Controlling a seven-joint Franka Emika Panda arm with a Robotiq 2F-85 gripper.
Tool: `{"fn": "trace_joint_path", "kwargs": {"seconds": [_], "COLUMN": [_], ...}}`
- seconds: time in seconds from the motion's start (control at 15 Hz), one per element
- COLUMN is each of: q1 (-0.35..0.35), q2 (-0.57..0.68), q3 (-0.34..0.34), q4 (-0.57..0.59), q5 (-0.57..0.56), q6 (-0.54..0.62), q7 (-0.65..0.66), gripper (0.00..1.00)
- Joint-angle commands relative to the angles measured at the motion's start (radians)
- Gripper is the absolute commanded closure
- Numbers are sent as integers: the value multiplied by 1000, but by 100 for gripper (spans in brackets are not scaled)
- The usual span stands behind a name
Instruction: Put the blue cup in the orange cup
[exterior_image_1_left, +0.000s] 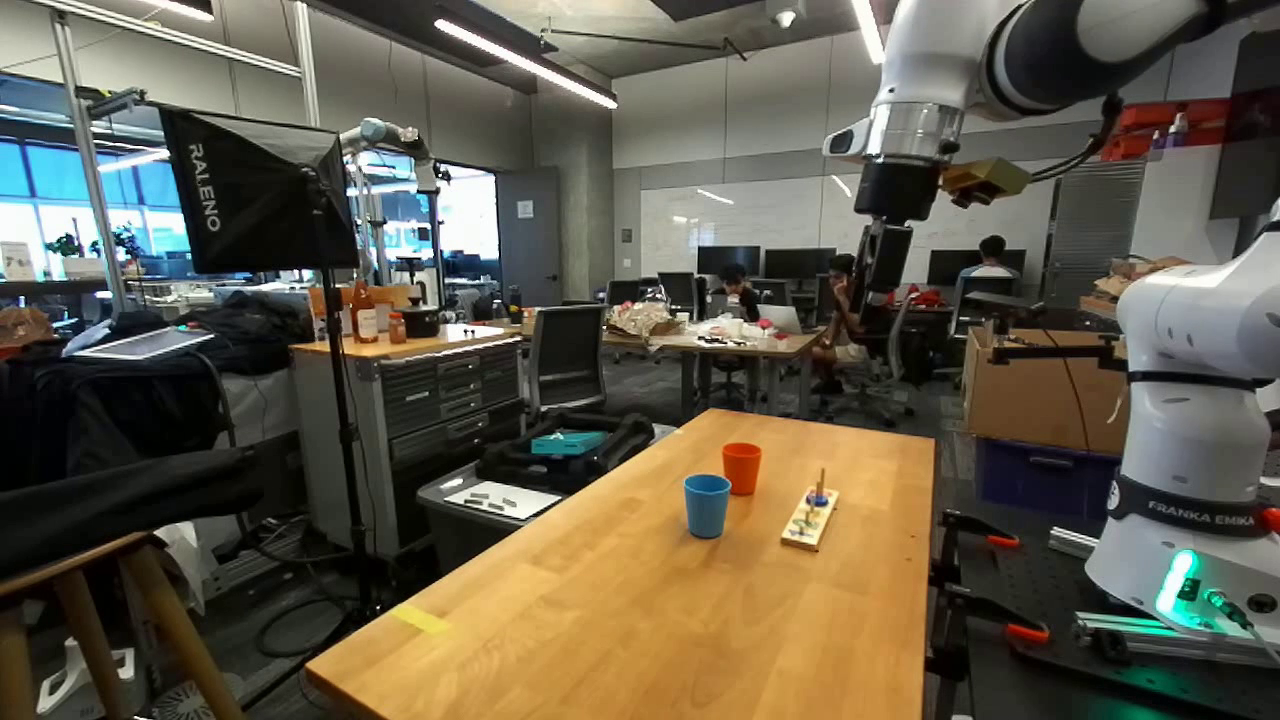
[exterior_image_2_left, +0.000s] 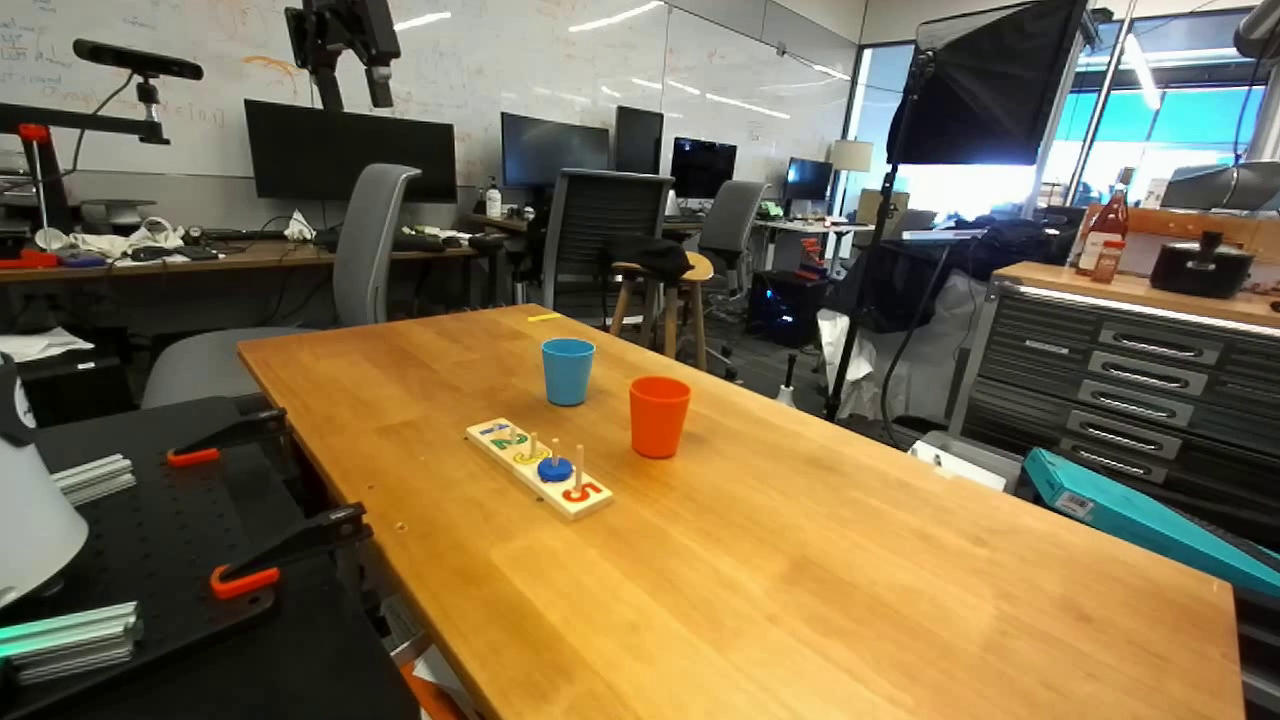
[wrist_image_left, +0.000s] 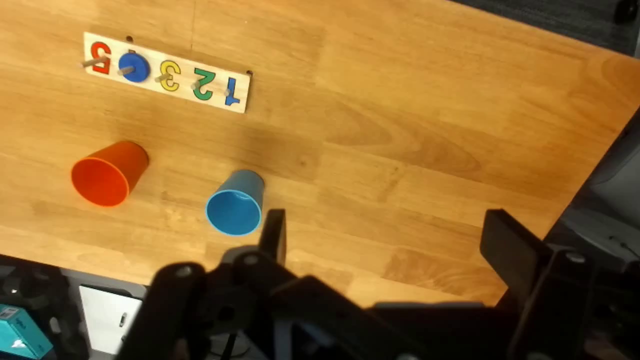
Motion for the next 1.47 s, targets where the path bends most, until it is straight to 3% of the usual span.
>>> {"fn": "trace_joint_path", "kwargs": {"seconds": [0.0, 0.33, 0.53, 1.07, 1.4], "q1": [-60, -155, -171, -69, 2], "q2": [170, 441, 590, 895, 976], "q3": [-9, 15, 12, -87, -181], "q4": [39, 95, 145, 336, 408], "q5": [-38, -170, -264, -463, -490], "q6": [164, 374, 447, 489, 479], "q7": [36, 151, 255, 496, 538], "gripper": [0, 0, 0, 0, 0]}}
